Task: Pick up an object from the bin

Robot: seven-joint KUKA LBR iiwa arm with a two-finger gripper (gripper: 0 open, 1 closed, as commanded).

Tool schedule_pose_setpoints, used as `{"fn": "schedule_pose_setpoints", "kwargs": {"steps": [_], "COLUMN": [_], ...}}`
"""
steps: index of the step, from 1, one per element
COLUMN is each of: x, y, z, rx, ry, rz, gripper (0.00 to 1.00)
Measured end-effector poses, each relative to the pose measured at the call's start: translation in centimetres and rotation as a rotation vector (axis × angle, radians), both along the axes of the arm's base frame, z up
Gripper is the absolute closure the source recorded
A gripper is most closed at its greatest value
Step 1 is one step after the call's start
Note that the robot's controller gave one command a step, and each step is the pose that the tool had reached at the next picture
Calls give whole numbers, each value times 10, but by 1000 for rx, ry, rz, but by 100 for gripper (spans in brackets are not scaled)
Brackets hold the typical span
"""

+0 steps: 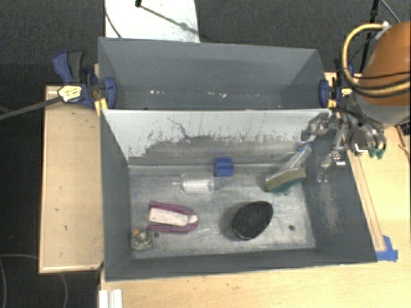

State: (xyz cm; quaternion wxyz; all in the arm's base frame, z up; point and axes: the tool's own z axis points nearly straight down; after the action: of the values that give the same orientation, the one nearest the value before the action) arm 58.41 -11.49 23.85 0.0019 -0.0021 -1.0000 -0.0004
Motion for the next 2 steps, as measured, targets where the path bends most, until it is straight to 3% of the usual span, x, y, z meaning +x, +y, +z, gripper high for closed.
{"fn": "schedule_pose_setpoints", "kwargs": {"steps": [1, 2], "x": [-13, -38], "y": [91, 33], "z": [-79, -169], "rx": [4, 0], "ry": [1, -10], "rz": [45, 128], "gripper": [0, 0]}}
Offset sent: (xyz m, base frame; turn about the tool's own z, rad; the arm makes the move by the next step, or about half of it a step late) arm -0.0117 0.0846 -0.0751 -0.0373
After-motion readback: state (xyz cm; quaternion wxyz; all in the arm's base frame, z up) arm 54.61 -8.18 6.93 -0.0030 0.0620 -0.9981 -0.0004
